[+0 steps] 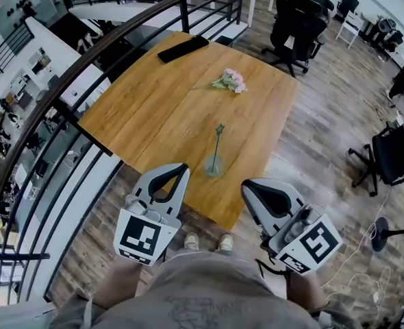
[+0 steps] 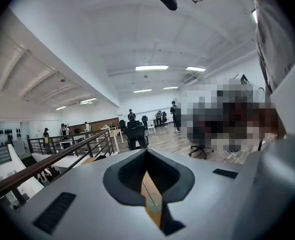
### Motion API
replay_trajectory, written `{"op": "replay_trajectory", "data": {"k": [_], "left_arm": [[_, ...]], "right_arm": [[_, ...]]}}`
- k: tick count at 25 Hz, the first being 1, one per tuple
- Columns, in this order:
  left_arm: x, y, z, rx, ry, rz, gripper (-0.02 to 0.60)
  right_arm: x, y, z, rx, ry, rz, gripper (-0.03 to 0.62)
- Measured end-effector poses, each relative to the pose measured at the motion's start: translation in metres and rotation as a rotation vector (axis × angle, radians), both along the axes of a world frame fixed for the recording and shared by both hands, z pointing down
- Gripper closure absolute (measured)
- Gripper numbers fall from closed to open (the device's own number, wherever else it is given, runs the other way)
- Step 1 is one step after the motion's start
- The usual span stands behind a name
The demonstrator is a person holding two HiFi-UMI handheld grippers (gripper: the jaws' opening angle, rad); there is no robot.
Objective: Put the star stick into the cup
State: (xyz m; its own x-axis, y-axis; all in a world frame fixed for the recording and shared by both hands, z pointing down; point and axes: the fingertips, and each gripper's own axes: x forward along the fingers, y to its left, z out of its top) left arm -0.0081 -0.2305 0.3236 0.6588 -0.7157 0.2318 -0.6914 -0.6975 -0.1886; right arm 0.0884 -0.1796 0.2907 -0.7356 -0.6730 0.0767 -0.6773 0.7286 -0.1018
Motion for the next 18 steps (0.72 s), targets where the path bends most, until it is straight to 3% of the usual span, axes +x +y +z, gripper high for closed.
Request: {"op": "replay_trajectory", "data": {"k": [7, 18], "left_arm": [[-0.002, 0.016, 0.018, -0.05, -0.017, 0.003, 0.566], [-0.002, 0.02, 0.015, -0.043, -0.015, 0.018, 0.565]], "right_arm": [[-0.002, 0.01, 0.016, -0.042, 0.014, -0.007, 0.563], [-0.003, 0.008, 0.013, -0.026, 0.018, 0.019, 0.563]]}}
